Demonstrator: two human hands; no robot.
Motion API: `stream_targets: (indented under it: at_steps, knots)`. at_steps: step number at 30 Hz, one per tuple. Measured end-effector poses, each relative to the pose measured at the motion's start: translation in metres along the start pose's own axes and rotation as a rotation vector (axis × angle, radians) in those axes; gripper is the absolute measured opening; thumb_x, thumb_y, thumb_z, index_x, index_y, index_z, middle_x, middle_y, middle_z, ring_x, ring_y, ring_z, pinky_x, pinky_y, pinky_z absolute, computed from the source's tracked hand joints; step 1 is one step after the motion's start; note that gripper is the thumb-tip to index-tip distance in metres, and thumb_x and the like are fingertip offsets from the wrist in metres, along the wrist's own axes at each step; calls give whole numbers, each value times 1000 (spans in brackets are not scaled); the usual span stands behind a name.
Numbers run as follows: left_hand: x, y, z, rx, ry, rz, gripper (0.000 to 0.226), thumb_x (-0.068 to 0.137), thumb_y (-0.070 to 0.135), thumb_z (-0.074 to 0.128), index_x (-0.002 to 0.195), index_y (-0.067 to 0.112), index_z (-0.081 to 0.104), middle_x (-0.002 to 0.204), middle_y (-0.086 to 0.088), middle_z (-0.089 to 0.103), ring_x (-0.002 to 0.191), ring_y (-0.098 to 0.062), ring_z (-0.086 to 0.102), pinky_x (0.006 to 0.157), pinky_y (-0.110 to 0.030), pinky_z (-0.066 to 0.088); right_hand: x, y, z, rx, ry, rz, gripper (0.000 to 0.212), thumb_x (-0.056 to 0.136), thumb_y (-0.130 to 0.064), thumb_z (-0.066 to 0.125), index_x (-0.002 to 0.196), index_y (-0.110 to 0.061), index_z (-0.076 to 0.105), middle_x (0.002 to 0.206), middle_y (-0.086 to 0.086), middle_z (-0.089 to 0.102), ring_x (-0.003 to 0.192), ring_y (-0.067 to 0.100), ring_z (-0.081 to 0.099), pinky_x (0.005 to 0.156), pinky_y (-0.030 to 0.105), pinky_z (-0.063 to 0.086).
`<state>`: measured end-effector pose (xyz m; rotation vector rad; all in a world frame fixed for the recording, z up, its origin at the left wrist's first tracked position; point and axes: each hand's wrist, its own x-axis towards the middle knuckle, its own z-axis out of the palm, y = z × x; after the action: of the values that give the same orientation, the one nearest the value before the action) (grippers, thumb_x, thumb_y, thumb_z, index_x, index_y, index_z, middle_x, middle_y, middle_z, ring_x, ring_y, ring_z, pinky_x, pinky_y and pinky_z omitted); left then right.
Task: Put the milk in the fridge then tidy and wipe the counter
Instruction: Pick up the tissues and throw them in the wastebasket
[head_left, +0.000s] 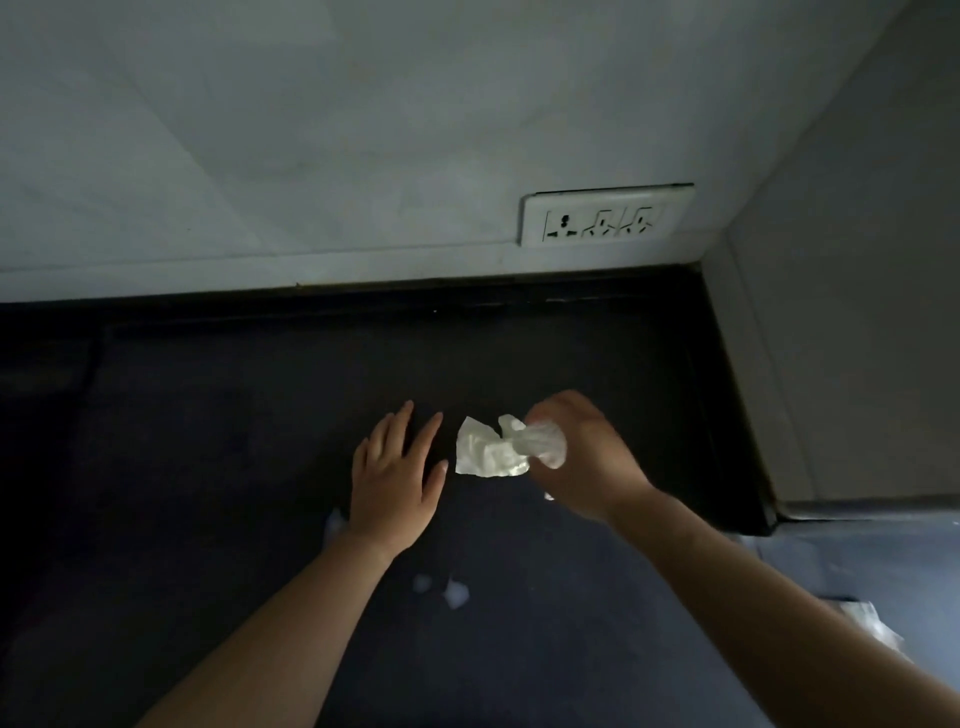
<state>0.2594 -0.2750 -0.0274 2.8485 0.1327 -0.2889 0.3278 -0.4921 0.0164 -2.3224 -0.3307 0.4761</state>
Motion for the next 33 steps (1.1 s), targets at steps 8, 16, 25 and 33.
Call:
stream_targets:
  at_steps: [8,16,25,33]
  knots:
    - [-1,-2,2,16,-42,-3,58,94,43,39,146,32,17,159,-4,6,145,-24,6,113,-46,16,20,-24,39,-330,-222,-80,60,76,-31,61,132,-26,40,148,-4,25,134,21,21,104,43,25]
    - [-2,-1,-2,3,-55,-1,59,93,43,40,146,33,16,159,-3,5,145,-24,6,113,-46,17,2,-2,47,-315,-152,-121,55,82,-41,58,132,-28,41,144,-4,29,133,19,22,104,37,27]
    - [0,2,-4,23,-77,-7,59,93,43,39,146,33,14,159,-3,5,145,-25,5,114,-46,17,-11,8,24,-258,38,-114,60,75,-49,55,129,-26,43,139,-1,36,128,21,31,96,40,33]
    - [-1,2,-8,-5,-94,-4,59,94,41,42,146,33,16,159,-2,5,145,-23,5,115,-45,17,1,7,47,-433,-87,-139,51,86,-43,51,134,-29,41,130,1,42,119,25,37,94,41,34]
